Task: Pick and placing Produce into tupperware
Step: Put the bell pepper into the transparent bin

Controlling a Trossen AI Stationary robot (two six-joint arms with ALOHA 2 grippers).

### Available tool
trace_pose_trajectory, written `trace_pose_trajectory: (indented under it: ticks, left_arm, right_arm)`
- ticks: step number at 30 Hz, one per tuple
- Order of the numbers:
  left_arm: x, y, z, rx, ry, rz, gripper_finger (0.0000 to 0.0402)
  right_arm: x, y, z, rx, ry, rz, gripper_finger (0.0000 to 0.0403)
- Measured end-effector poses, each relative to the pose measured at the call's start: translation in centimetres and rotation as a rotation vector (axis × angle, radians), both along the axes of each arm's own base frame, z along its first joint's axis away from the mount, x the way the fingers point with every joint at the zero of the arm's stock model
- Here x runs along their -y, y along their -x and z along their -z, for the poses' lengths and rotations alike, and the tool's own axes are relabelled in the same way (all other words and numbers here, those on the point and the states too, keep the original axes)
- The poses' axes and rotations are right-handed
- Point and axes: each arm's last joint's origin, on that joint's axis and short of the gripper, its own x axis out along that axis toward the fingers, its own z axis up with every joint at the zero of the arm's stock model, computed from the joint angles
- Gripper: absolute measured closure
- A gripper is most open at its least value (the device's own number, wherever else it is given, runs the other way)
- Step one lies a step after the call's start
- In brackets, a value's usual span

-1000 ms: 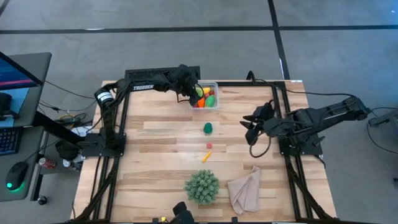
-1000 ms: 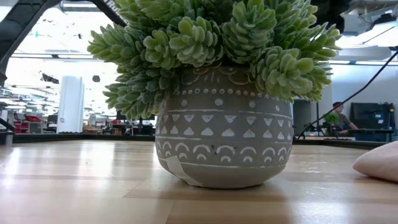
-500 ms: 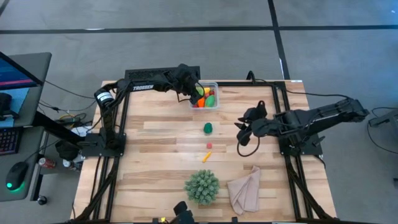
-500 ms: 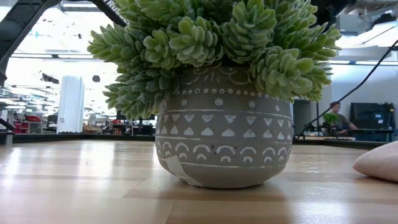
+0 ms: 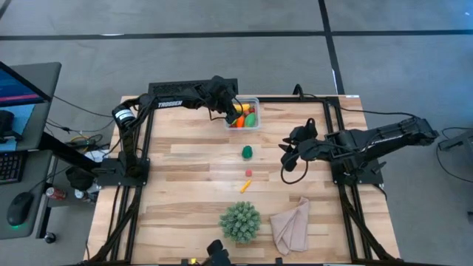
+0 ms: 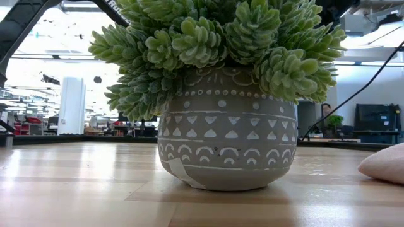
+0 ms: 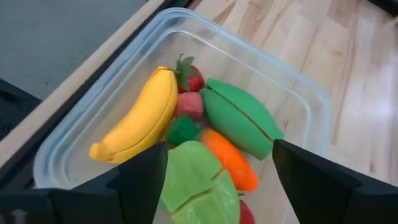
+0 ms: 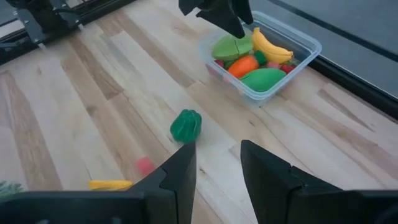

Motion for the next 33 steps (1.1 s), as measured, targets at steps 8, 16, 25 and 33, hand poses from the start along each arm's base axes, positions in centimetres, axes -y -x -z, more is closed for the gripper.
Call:
trace_pose_trajectory:
  ticks: [8,16,25,33]
  left_arm:
    - [0.6,0.1,-1.5,0.095,0.09,0.096,0.0118]
    - [2.6,1.6,-6.6,0.242,0.122,0.256,0.0118]
    - [6.9,4.2,-11.9,0.232,-0.002,0.354,0.0118]
    - [10.7,6.8,-13.9,0.115,-0.028,0.364,0.0118]
  right_arm:
    - [0.2,0.0,0.0,-0.015,0.018,-0.006,0.0285]
    - [2.3,-0.4,0.3,-0.043,-0.057,0.008,0.0285]
    - [5.4,-4.3,3.1,-0.094,-0.211,-0.076,0.0279]
    - [8.0,-7.6,6.1,-0.064,-0.319,-0.182,0.0221]
